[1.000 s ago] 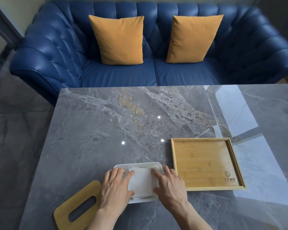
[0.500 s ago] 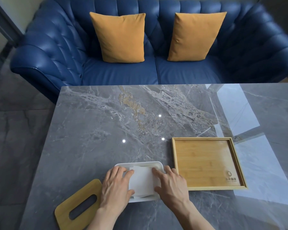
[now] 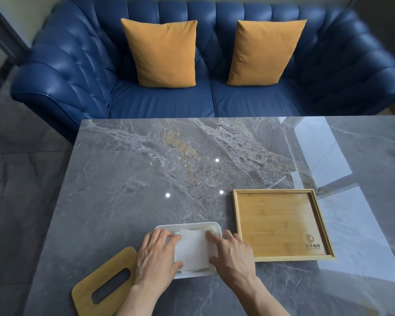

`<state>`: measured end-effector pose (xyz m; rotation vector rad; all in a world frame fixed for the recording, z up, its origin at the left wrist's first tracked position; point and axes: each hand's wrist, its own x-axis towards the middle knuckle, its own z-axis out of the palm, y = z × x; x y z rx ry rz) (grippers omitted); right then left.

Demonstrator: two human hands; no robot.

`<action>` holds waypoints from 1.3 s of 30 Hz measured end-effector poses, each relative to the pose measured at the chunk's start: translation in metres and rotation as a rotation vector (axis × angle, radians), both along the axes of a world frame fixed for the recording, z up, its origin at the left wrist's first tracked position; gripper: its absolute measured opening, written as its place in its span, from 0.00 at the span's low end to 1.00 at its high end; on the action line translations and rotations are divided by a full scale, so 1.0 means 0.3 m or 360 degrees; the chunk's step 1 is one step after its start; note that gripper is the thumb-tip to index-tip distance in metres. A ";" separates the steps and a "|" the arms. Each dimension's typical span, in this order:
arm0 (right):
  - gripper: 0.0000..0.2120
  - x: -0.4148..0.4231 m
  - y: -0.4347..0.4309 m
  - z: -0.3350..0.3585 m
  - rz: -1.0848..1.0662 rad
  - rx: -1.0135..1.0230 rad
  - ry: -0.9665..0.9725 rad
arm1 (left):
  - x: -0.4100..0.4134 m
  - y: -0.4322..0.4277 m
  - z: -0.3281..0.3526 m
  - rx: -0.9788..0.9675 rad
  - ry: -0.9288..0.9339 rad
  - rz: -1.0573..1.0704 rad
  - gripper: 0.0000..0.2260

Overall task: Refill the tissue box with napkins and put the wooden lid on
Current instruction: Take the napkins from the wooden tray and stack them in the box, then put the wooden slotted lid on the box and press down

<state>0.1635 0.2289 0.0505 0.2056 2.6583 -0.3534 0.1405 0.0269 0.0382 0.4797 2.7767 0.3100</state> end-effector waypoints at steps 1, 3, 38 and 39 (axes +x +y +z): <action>0.28 -0.001 0.000 0.000 0.0000 0.0002 0.0001 | 0.000 0.001 0.000 -0.0002 0.0001 0.0001 0.31; 0.28 0.000 0.001 -0.001 0.0006 0.0009 0.0004 | -0.001 0.002 0.001 -0.0010 -0.0001 0.0000 0.31; 0.22 -0.031 -0.414 0.200 0.0238 -0.0520 0.0511 | 0.169 -0.425 0.118 0.0242 0.0125 0.0984 0.24; 0.24 -0.032 -0.457 0.194 0.0256 -0.0543 0.0467 | 0.188 -0.459 0.104 0.0260 0.0107 0.1067 0.25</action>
